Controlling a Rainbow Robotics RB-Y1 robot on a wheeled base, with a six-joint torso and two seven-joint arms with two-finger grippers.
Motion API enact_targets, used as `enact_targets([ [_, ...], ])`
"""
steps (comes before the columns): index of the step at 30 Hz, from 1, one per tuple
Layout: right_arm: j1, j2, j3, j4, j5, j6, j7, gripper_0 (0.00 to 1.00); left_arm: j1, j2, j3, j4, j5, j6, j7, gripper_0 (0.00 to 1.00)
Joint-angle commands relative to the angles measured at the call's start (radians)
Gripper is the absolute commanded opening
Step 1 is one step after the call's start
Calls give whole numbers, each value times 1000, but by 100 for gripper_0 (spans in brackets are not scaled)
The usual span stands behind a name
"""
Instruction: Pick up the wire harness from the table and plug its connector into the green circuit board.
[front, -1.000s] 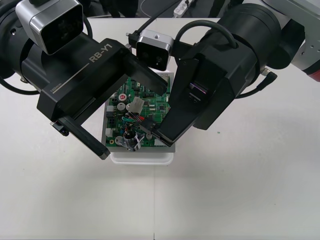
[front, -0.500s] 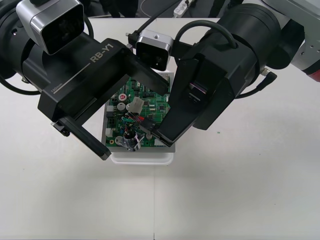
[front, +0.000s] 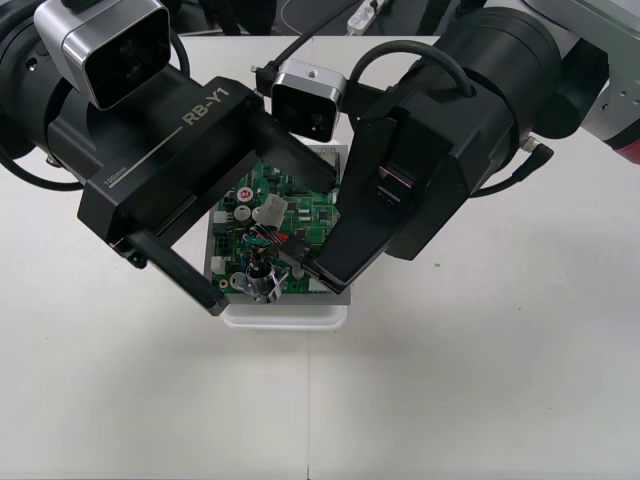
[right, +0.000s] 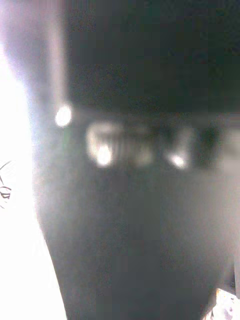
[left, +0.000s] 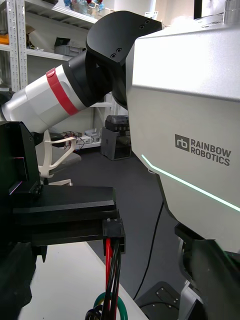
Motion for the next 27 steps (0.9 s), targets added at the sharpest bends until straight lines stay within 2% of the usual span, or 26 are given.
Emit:
enact_targets([
  [1,-51,12,6,-19,-4,1,-8,0,-48,-20,-9,-16,14,-7,65,0],
  [27,-51,14,8,-18,-3,1,3,0,-48,-20,-11,-16,20,-18,57,0],
])
